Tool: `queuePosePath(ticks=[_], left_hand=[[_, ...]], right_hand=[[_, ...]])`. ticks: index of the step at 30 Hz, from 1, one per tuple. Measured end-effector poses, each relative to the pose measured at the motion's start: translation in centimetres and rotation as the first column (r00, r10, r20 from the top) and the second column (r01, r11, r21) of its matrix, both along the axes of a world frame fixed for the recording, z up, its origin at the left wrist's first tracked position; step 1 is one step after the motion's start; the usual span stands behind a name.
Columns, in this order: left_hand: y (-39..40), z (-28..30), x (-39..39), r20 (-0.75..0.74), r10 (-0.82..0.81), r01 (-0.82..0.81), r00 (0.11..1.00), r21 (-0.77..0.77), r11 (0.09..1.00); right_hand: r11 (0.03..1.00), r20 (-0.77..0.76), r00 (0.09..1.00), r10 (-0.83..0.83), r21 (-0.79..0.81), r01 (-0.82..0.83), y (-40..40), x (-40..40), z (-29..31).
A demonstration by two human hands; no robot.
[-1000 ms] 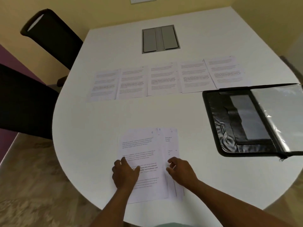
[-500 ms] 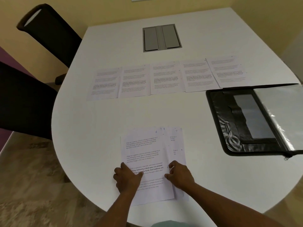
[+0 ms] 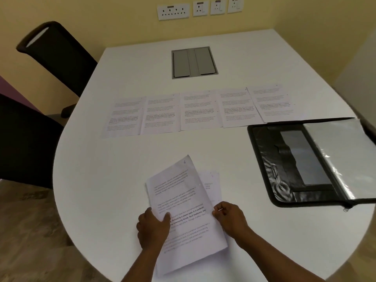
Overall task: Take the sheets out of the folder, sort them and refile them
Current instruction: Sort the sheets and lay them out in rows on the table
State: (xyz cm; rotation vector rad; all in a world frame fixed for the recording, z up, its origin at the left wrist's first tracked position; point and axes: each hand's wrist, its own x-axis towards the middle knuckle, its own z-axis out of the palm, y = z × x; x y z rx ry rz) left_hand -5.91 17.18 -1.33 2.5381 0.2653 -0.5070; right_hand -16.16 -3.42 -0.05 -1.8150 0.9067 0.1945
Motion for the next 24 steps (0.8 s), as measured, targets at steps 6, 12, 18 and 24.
queuePosePath(ticks=[6,12,18,24], left_hand=[[-5.3,2.8,1.7,-0.026,-0.018,0.008,0.999,-0.341,0.940],[-14.2,5.5,2.1,0.062,-0.062,0.084,0.996,-0.472,0.878],[-25.3,7.4,2.3,0.114,-0.168,0.203,0.979,-0.504,0.840],[-37.4,8.1,3.3,0.134,-0.262,0.294,0.956,-0.480,0.826]], right_hand=[[0.991,0.059,0.990,-0.128,0.042,0.125,-6.8,-1.0,2.9],[0.957,0.085,0.953,-0.291,0.048,0.287,-14.7,-1.5,4.8],[0.928,0.124,0.925,-0.360,-0.058,0.369,-24.6,-1.8,5.8],[0.884,0.199,0.871,-0.450,-0.040,0.466,-36.0,-1.0,6.4]])
